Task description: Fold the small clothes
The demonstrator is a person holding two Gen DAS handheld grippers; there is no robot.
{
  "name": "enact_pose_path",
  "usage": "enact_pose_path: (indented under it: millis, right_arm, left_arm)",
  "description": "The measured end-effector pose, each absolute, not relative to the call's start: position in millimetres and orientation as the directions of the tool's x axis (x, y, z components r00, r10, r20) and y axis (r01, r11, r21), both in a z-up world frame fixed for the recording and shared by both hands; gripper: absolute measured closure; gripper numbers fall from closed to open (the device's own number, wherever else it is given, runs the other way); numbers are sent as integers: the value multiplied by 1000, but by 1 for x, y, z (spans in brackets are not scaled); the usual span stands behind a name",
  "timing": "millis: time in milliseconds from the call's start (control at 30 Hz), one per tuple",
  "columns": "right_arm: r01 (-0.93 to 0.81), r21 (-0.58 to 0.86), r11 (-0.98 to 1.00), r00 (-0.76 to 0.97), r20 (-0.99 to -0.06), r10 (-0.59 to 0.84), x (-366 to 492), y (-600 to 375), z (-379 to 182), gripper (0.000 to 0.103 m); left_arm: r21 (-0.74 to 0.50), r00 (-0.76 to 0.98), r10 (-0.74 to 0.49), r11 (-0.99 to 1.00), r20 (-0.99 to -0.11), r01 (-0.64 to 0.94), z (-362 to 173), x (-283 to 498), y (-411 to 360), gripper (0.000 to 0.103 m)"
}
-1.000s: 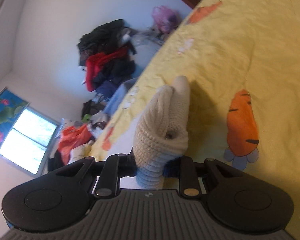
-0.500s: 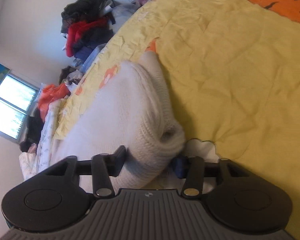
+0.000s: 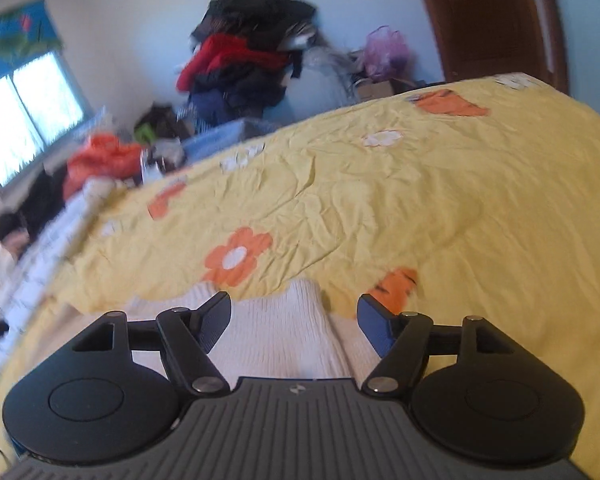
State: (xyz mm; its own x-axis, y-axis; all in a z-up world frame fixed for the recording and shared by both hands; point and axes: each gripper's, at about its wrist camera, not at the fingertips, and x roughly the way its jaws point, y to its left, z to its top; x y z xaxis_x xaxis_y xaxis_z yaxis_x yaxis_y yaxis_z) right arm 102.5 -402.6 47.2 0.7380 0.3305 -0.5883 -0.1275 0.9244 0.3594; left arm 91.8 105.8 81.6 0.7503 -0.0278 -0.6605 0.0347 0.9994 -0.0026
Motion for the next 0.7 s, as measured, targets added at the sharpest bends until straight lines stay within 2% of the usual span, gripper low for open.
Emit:
enact_pose_path:
  millis: [67, 133, 200, 233, 267, 333, 400, 433, 467, 533, 600, 667, 700]
  right_arm:
    - [-153, 303, 940, 697, -642, 321, 127, -384, 37, 30]
    - [-178, 258, 950, 650, -693, 310, 145, -367, 24, 30]
    - [-219, 230, 948, 623, -715, 317, 150, -354, 12, 56]
    - [-245, 222, 944, 616, -716, 328, 149, -350, 9, 91]
    - [-262, 237, 936, 622, -700, 351, 148, -350, 11, 89]
    - [-260, 239, 936, 675, -648, 353, 142, -355, 23, 90]
    - [-204, 301, 932, 731, -586, 349, 138, -375, 33, 91]
    - [-171, 332, 928, 744, -574, 342, 138, -386, 30, 91]
    - [-128, 353, 927, 735, -594, 328, 144, -394, 20, 91]
    - [-86, 367, 926, 686, -652, 322, 150, -395, -5, 92]
    - [-97, 356, 929, 700, -640, 318, 145, -390, -2, 90]
    - [-84, 349, 933, 692, -653, 307, 144, -386, 1, 62]
    - [-80, 326, 942, 687, -667, 289, 144, -384, 2, 54]
  left_arm:
    - [127, 724, 37, 989, -688, 70, 61, 114, 82, 12]
    - [203, 703, 65, 973, -709, 114, 43, 129, 66, 13]
    - [176, 685, 27, 973, -728, 148, 32, 138, 64, 55]
    - [137, 678, -6, 978, -735, 157, 32, 141, 65, 82]
    - [109, 689, -26, 982, -724, 152, 35, 141, 66, 91]
    - [96, 737, -28, 987, -676, 125, 43, 138, 68, 91]
    - [76, 778, -8, 995, -628, 71, 44, 139, 73, 92]
    - [60, 760, 12, 998, -650, 36, 35, 146, 77, 92]
    - [37, 723, 11, 999, -691, 20, 24, 152, 81, 92]
    - [17, 726, 10, 1000, -688, 2, 18, 152, 83, 92]
    - [33, 727, 23, 999, -686, 0, 19, 150, 82, 89]
    - [53, 726, 37, 999, -687, -1, 23, 148, 81, 85]
    - [79, 727, 68, 997, -683, -19, 29, 143, 80, 84]
